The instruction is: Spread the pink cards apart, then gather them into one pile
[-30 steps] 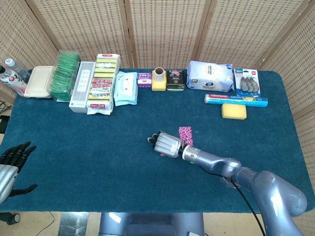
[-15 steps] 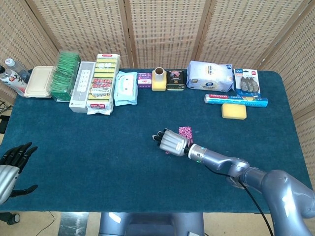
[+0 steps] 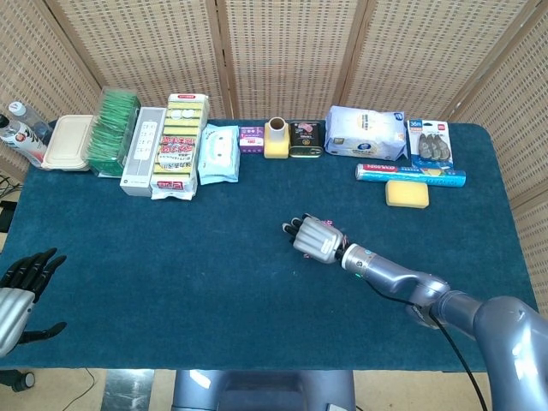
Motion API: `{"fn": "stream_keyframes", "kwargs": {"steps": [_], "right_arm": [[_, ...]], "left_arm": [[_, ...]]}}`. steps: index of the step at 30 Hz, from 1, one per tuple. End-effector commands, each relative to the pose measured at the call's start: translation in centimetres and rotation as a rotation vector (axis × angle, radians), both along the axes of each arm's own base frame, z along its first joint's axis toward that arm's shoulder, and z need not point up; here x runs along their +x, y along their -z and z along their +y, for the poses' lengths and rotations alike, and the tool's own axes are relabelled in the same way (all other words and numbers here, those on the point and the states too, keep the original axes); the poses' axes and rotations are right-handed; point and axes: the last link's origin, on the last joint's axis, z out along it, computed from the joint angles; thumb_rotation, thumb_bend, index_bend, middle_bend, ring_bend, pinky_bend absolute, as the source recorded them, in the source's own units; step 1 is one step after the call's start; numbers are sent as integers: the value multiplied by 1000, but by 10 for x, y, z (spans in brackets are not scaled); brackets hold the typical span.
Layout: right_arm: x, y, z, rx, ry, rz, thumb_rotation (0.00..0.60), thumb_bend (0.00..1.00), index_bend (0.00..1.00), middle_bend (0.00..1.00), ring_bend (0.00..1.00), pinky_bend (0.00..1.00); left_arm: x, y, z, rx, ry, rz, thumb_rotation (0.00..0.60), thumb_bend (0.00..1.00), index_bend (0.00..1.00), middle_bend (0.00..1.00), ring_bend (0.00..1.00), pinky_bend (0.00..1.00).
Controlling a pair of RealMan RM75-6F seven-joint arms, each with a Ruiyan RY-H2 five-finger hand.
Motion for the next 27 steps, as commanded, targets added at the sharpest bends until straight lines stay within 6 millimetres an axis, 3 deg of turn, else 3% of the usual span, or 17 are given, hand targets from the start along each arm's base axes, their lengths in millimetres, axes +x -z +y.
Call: {"fn": "stream_keyframes", "kwargs": {"steps": [1, 15, 27], "right_arm": [[-5, -1, -2, -9, 20, 6, 600, 165, 487, 174, 263, 468], [-27, 2, -7, -16, 71, 35, 600, 165, 485, 174, 263, 475], [-26, 12, -7, -9, 40, 52, 600, 166, 473, 174, 264, 480]], "left_arm": [[0, 1, 0, -1, -1, 2, 600, 79, 0, 0, 0, 60], [1, 6, 2, -11, -10, 12, 600, 80, 0, 0, 0, 60], [1, 5, 2, -8, -12, 9, 600, 80, 0, 0, 0, 61]]}}
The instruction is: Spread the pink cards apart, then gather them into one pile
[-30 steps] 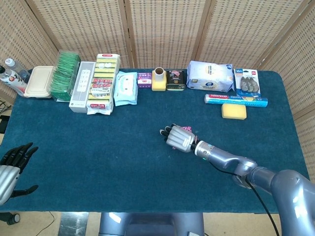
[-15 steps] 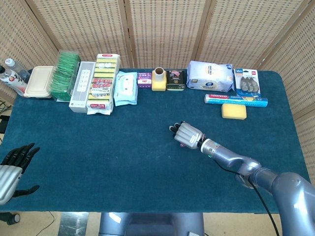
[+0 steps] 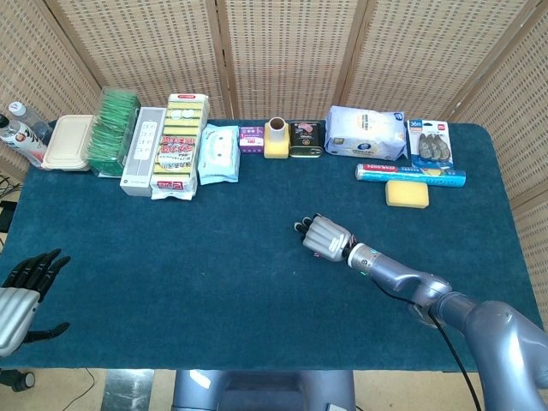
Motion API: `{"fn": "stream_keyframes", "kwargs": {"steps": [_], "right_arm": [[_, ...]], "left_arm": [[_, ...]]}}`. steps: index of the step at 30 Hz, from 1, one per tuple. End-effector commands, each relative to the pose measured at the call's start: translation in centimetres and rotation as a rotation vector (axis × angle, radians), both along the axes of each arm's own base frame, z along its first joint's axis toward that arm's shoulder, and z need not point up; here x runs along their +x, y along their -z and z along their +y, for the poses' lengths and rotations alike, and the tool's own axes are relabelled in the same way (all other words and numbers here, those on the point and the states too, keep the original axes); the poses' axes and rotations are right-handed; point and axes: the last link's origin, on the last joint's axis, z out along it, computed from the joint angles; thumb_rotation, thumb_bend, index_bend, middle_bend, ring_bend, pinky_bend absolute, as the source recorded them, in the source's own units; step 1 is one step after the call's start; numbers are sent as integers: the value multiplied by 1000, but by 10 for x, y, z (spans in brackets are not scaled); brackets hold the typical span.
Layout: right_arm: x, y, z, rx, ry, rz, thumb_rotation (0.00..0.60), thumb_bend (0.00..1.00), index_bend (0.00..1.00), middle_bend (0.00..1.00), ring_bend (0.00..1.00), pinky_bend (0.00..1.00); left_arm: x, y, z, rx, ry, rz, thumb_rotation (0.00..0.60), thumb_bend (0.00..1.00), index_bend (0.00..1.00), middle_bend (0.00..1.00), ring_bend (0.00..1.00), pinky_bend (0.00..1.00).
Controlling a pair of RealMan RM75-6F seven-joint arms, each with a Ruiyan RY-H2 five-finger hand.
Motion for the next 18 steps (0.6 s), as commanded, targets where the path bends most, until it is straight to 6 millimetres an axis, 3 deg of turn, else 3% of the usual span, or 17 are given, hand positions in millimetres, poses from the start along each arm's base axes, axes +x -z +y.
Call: {"fn": "stream_keyframes", "kwargs": {"steps": [1, 13, 18], "right_arm": [[1, 1, 0, 1, -7, 4, 600, 166, 472, 174, 264, 480], [10, 2, -4, -8, -47, 20, 600, 164, 459, 174, 265, 484], [6, 2, -3, -8, -34, 25, 600, 158, 397, 173, 266, 486]], "left_arm": [[0, 0, 0, 0, 0, 0, 600, 80, 0, 0, 0, 61], [-1, -1, 1, 1, -1, -2, 600, 79, 0, 0, 0, 60], [-1, -2, 0, 5, -1, -4, 600, 80, 0, 0, 0, 61]]}}
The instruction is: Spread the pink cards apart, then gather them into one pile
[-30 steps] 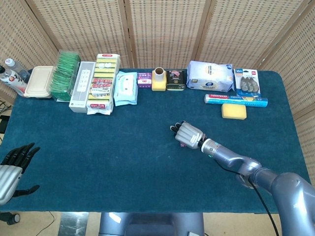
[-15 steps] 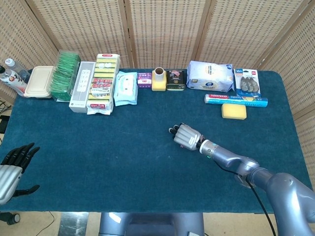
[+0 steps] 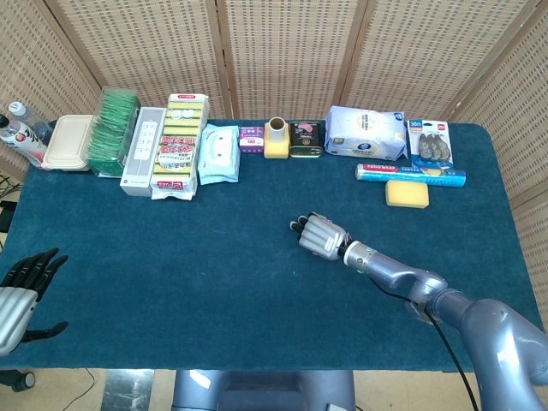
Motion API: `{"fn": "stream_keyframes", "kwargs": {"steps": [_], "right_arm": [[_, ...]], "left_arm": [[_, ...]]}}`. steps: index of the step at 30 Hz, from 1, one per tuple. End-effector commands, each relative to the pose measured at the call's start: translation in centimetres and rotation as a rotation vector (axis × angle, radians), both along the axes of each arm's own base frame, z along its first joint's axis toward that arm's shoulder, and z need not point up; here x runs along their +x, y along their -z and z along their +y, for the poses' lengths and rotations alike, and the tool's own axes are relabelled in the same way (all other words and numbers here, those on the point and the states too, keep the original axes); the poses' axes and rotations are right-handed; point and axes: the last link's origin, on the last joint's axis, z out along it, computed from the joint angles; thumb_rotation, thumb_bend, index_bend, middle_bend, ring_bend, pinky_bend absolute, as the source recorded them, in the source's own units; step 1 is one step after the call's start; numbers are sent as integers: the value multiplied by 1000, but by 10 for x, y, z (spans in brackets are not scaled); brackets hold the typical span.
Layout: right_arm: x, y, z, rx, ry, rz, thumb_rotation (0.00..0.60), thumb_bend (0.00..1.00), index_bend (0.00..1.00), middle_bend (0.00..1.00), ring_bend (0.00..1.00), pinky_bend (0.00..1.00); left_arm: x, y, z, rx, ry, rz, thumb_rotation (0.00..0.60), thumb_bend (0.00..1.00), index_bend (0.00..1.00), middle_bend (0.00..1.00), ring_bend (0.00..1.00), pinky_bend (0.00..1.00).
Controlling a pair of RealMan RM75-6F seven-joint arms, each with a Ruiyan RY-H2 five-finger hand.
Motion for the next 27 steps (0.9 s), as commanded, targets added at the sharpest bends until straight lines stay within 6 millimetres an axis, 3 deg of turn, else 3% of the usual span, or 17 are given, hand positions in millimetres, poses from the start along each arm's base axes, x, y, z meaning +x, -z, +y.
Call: {"fn": "stream_keyframes", "kwargs": {"steps": [1, 9, 18, 22, 27], "right_arm": [[-3, 0, 1, 2, 21, -10, 600, 158, 381, 173, 266, 486], [0, -4, 1, 5, 22, -33, 600, 146, 247, 169, 264, 487], [11, -14, 2, 3, 1, -63, 600, 144, 229, 164, 261, 487], [15, -25, 4, -10, -14, -84, 600, 136, 228, 157, 249, 450], [11, -59, 11, -45, 63, -221, 600, 119, 210, 135, 184, 311]], "left_arm": [[0, 0, 0, 2, -1, -1, 600, 80, 0, 0, 0, 61], [0, 1, 1, -4, -2, 3, 600, 80, 0, 0, 0, 60], [0, 1, 1, -2, -2, 1, 600, 80, 0, 0, 0, 60], [0, 0, 1, -3, -2, 1, 600, 79, 0, 0, 0, 60], [-1, -2, 1, -1, 1, -2, 600, 81, 0, 0, 0, 60]]}}
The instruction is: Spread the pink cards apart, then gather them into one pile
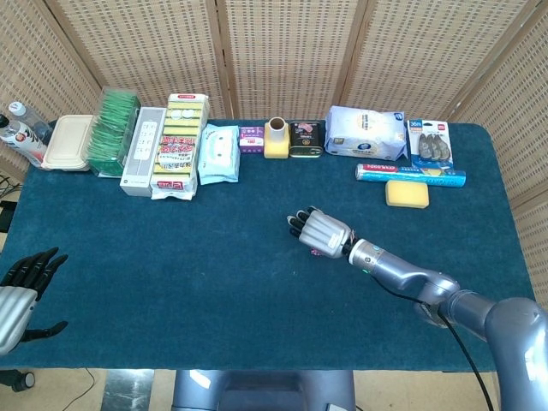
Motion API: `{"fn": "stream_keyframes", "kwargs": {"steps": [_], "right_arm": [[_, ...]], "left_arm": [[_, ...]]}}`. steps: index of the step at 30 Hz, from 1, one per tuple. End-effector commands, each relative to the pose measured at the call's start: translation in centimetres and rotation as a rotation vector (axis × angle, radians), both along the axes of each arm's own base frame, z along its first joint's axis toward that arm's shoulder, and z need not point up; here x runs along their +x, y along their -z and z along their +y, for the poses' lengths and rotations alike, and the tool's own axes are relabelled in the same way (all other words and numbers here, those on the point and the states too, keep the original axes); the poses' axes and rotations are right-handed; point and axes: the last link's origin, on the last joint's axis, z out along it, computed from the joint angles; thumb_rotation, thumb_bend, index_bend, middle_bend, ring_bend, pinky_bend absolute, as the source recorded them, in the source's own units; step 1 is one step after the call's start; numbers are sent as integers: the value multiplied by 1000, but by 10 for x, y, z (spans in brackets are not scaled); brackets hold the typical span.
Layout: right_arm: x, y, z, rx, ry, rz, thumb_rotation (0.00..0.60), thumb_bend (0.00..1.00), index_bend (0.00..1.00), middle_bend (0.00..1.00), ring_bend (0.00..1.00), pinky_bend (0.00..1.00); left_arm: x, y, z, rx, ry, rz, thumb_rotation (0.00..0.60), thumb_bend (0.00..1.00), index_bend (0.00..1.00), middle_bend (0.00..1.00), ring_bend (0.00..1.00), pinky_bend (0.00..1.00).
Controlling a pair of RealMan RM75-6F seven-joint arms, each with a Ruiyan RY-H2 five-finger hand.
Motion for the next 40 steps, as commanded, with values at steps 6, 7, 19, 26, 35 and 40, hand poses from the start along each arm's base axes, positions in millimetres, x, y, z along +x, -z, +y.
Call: {"fn": "stream_keyframes", "kwargs": {"steps": [6, 7, 19, 26, 35, 40], "right_arm": [[-15, -67, 25, -88, 144, -270, 600, 119, 192, 124, 170, 288], [-17, -73, 29, -100, 150, -298, 600, 119, 189, 123, 169, 287], [-70, -140, 106, -302, 407, -633, 600, 61, 152, 67, 50, 203], [-128, -160, 154, -475, 677, -711, 600, 0, 152, 35, 0, 116], [-146, -158, 206, -585, 795, -845, 600, 0, 140, 20, 0, 83], [-148, -157, 228, -610, 814, -867, 600, 0, 140, 19, 0, 63]], "left_arm": [[1, -5, -4, 13, 12, -8, 600, 80, 0, 0, 0, 61], [1, -5, -5, 14, 13, -10, 600, 80, 0, 0, 0, 61], [3, -13, -20, 61, 46, 2, 600, 75, 0, 0, 0, 61], [-1, -23, -23, 170, 13, -35, 600, 67, 0, 0, 0, 61], [-4, -17, -28, 144, 27, -17, 600, 55, 0, 0, 0, 61], [-6, -12, -27, 140, 31, -8, 600, 55, 0, 0, 0, 61]]}}
